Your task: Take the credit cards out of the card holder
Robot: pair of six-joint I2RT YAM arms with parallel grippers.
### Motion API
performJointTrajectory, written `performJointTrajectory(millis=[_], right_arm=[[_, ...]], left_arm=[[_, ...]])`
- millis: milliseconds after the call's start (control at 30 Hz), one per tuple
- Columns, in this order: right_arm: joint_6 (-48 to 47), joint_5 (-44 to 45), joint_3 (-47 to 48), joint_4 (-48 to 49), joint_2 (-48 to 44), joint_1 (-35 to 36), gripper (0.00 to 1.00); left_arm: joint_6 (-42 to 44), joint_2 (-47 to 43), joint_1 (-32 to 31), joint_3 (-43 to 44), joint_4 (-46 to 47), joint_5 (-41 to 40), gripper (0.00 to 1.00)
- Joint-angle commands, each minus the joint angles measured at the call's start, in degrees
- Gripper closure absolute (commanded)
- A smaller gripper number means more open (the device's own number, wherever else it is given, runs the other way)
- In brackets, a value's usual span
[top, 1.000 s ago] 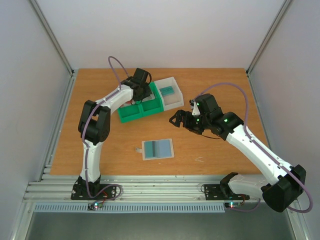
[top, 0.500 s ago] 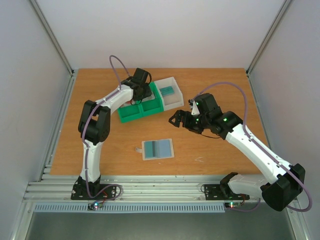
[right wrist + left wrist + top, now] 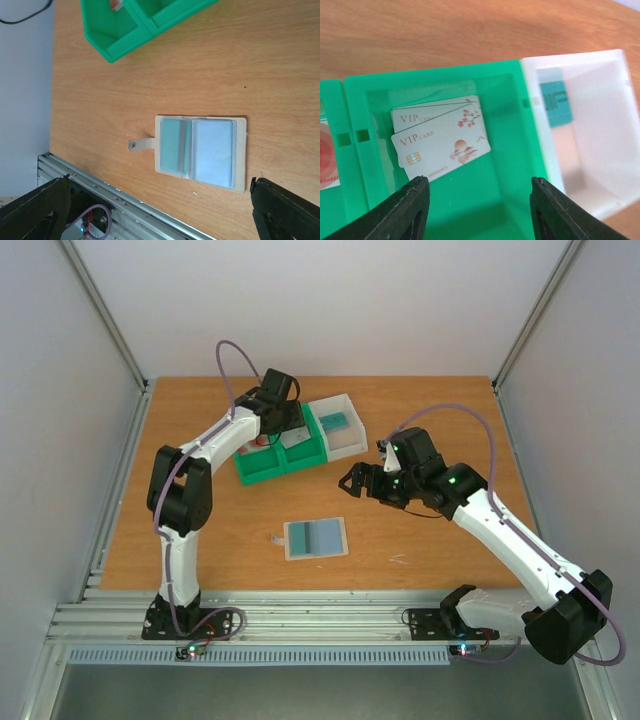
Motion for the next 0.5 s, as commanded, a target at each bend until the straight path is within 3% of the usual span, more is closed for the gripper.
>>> performJointTrajectory(millis=[0, 133, 300, 467], right_arm=[[-1.9, 0.2, 1.9, -0.8, -1.5, -0.3, 0.02], [-2.6, 0.0, 1.8, -0.6, -1.4, -0.4, 0.02], [-2.7, 1.2, 1.6, -0.9, -1.8, -0.3, 0.02], [-1.8, 0.6, 0.8, 0.2, -1.4, -0.3, 0.01]], left_arm=[[5.5, -6.3, 0.2, -2.4, -0.3, 6.0, 0.43], [9.0, -10.9, 0.2, -6.5, -1.8, 10.1, 0.38], [11.7, -14.7, 0.2, -7.2, -13.1, 11.4, 0.35], [13.1, -25.6, -0.3, -20.5, -12.2, 13.5, 0.38]])
